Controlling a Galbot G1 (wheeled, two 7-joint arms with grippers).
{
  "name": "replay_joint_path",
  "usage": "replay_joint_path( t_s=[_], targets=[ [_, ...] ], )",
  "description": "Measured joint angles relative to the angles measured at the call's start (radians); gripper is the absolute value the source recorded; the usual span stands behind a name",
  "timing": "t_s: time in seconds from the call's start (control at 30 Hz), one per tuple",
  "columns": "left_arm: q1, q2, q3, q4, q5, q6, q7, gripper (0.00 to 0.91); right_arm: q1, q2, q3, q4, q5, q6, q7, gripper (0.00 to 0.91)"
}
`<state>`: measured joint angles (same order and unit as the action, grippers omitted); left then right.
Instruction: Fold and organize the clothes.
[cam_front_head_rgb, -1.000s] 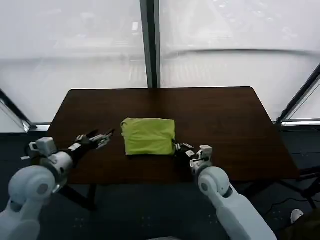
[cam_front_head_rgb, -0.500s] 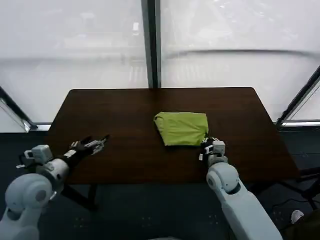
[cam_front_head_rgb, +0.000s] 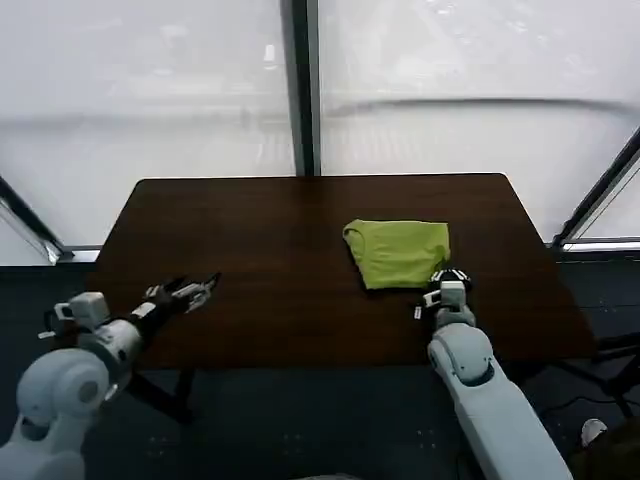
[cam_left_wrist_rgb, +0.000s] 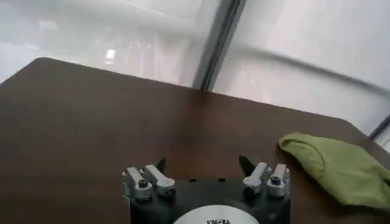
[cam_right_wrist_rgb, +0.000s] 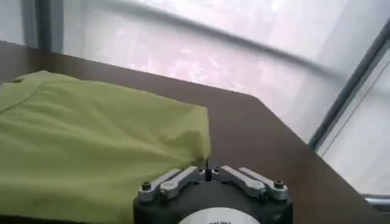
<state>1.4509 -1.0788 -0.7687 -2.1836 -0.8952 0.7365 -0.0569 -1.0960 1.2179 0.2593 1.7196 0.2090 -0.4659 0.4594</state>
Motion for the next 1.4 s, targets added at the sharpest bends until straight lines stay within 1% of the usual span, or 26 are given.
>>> replay_joint_path(
  t_s=[0.1,0.2,0.53,0.7,0.87,1.0,1.23,1.4],
  targets=[
    [0.004,-0.001,-0.005,0.001,0.001,-0.002,0.0,0.878,0.016,0.008,-0.005,-0.033,-0.034,0.013,0.001,0.0],
    [0.005,-0.005,-0.005,0.007,0.005,-0.011,0.001,0.878,0.027,0.009,-0.008,-0.061,-0.042,0.016,0.001,0.0],
    [-0.023,-0.007,0.024,0.032,0.014,-0.023,0.002,0.878,0.034,0.027,-0.019,-0.095,-0.042,0.017,-0.002,0.0],
    [-0.027,-0.007,0.029,0.043,0.017,-0.025,0.002,0.878,0.037,0.044,-0.042,-0.094,-0.038,0.014,-0.003,0.0],
    [-0.027,-0.01,0.03,0.048,0.019,-0.027,0.003,0.878,0.021,0.051,-0.07,-0.07,-0.005,-0.008,-0.001,0.0],
    [-0.027,-0.011,0.031,0.05,0.021,-0.028,0.003,0.878,0.011,0.059,-0.095,-0.044,0.023,-0.011,-0.01,0.0],
    [-0.009,-0.011,0.018,0.037,0.022,-0.028,0.002,0.878,0.037,0.097,-0.175,-0.032,0.076,0.014,-0.136,0.0],
    [0.009,-0.014,0.005,0.025,0.032,-0.028,0.0,0.878,0.058,0.146,-0.24,-0.051,0.074,0.019,-0.15,0.0]
  ],
)
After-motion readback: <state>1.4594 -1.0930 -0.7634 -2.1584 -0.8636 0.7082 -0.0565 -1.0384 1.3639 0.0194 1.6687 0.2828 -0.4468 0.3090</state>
